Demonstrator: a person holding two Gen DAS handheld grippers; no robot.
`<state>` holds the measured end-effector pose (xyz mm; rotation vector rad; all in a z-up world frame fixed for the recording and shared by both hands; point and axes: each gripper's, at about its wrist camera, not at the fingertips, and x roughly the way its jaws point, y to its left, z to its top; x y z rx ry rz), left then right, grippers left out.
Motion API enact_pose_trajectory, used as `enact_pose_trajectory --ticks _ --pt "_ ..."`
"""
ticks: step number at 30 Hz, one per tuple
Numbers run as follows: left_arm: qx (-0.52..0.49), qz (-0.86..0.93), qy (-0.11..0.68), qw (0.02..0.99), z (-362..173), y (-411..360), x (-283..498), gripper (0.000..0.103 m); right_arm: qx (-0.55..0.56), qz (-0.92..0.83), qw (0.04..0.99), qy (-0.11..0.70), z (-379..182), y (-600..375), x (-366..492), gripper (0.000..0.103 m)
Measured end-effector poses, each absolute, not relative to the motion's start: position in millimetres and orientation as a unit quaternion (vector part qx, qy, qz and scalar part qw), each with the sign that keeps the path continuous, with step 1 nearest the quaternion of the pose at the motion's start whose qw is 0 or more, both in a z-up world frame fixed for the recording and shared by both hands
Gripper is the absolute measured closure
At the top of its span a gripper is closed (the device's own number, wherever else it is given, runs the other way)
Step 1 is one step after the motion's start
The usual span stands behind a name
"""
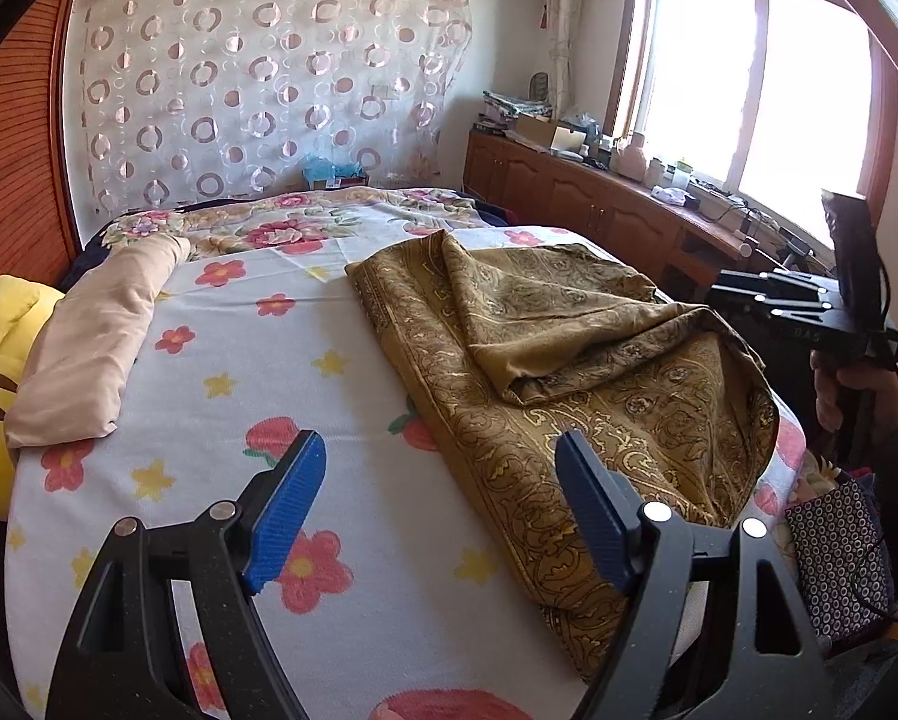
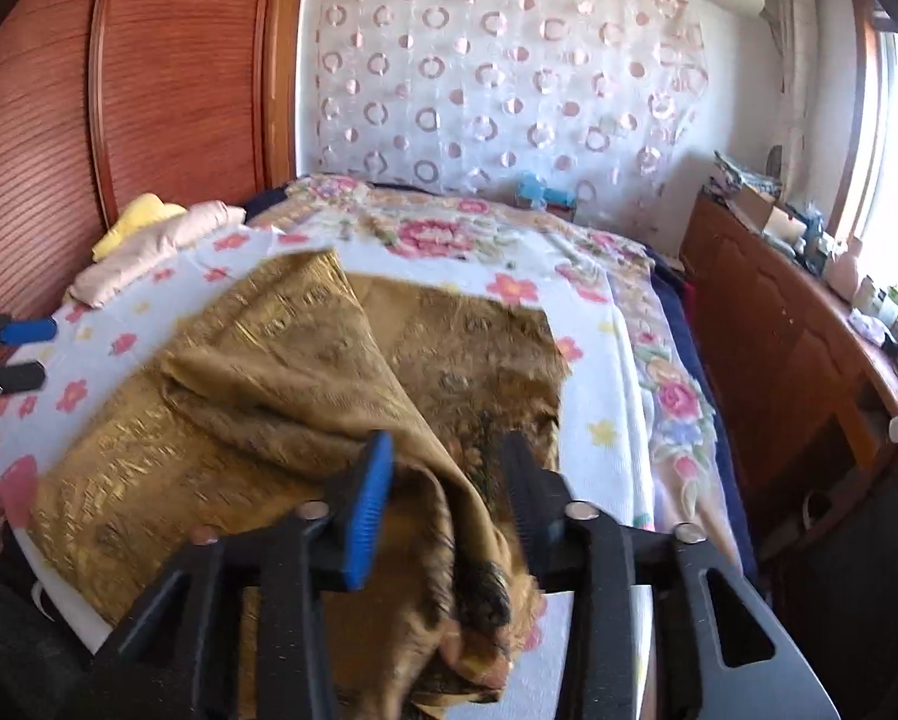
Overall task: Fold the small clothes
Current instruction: 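Grasp the shirt fold with the right gripper and lift it, then grasp the gold shirt edge with the right gripper and fold it over the bundle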
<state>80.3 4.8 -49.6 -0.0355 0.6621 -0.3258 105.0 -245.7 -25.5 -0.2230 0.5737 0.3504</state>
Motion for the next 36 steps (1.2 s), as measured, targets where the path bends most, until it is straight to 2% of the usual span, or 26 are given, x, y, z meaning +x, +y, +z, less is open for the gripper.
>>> enact_pose_trajectory --ticks 6,22,35,36 --pt "-0.019 -0.157 0.327 0.932 -53.5 4.7 80.5 0.023 -0.131 0.225 0.926 0.275 -22.6 -215.2 98.0 0.051" --pt "-0.021 -0.149 0.328 0.933 -56.3 11.8 79.2 0.023 -0.190 0.339 0.849 0.358 -59.5 -125.5 149.2 0.051" --pt "-0.023 -0.149 0.332 0.931 -61.3 11.3 79.9 0.023 -0.233 0.341 0.837 0.358 -70.2 -106.3 173.1 0.050" --pt "-0.024 -0.150 0.332 0.931 -61.0 11.4 79.7 0.023 -0.235 0.342 0.837 0.356 -71.8 -105.0 170.7 0.053"
